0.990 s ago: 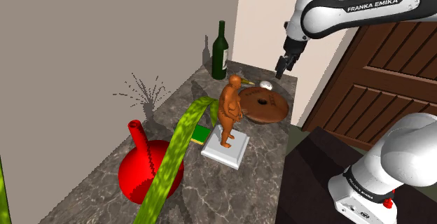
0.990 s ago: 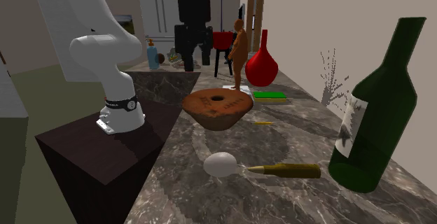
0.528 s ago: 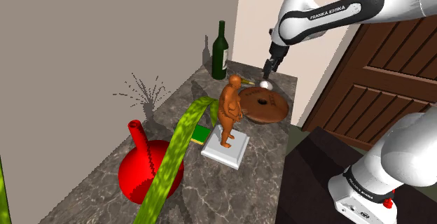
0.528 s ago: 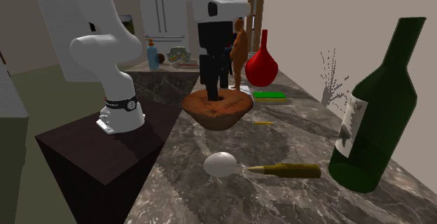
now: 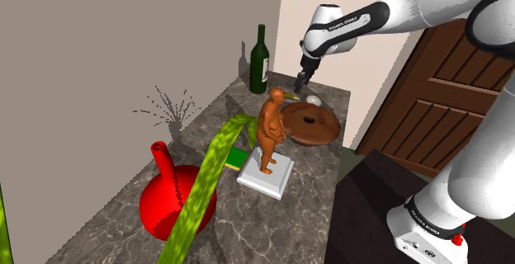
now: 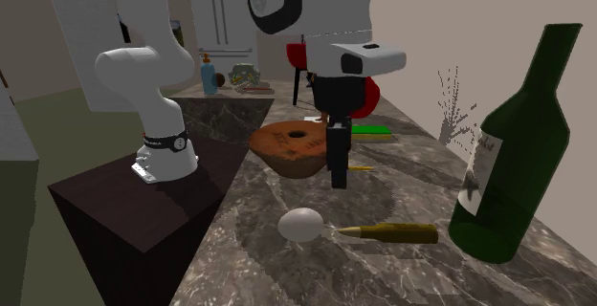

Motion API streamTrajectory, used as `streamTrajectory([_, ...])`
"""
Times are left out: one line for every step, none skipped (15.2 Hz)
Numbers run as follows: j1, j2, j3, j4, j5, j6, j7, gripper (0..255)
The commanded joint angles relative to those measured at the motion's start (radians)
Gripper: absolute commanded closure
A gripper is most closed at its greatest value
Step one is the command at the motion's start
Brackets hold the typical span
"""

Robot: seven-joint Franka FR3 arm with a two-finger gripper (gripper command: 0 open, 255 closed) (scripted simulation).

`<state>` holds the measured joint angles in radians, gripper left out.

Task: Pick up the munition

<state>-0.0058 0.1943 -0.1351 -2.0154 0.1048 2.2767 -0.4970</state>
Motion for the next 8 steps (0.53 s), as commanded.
streamTrajectory([-0.012,0.074,0.005,0.064,0.026,0.012,-0.047,0])
streamTrajectory([-0.018,0.114,0.010,0.102,0.037,0.014,-0.067,0])
streamTrajectory([-0.024,0.154,0.015,0.142,0.048,0.014,-0.085,0])
streamTrajectory([-0.031,0.194,0.020,0.184,0.057,0.014,-0.103,0])
streamTrajectory([-0.038,0.234,0.027,0.227,0.065,0.011,-0.119,0])
streamTrajectory([-0.044,0.275,0.033,0.273,0.073,0.008,-0.134,0])
streamTrajectory([-0.049,0.300,0.037,0.300,0.076,0.005,-0.143,0])
streamTrajectory([-0.049,0.307,0.038,0.297,0.078,0.015,-0.145,0])
